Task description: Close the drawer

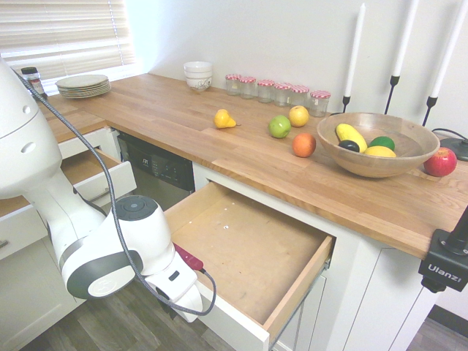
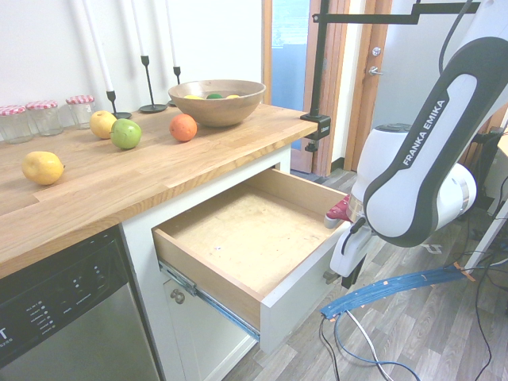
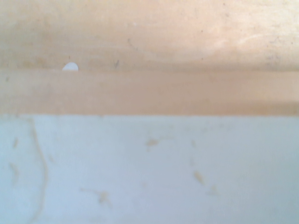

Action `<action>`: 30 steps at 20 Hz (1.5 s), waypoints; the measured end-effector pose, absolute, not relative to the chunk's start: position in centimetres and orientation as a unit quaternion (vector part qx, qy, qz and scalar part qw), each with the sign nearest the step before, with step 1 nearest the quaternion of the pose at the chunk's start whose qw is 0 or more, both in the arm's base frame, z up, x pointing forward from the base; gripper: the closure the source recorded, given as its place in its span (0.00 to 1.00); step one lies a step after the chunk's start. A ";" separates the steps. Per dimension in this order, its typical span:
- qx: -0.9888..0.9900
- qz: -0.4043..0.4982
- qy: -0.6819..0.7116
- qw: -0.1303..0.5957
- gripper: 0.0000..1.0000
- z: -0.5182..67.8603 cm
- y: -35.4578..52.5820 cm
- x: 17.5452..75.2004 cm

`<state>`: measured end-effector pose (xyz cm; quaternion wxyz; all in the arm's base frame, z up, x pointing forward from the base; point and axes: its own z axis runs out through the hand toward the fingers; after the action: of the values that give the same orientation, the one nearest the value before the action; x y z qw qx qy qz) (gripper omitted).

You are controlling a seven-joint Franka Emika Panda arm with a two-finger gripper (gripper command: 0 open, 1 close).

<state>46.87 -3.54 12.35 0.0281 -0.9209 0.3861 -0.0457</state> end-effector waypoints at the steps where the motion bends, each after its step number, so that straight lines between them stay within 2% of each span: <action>1: -0.921 -0.046 0.385 0.028 1.00 12.3 -3.5 46.9; 15: -0.920 -0.078 0.383 0.036 1.00 12.9 -3.8 49.7; 30: -0.920 -0.079 0.379 0.050 1.00 14.8 -5.8 63.4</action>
<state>63.44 -5.76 14.84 0.0497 -0.9205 0.3795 -0.0788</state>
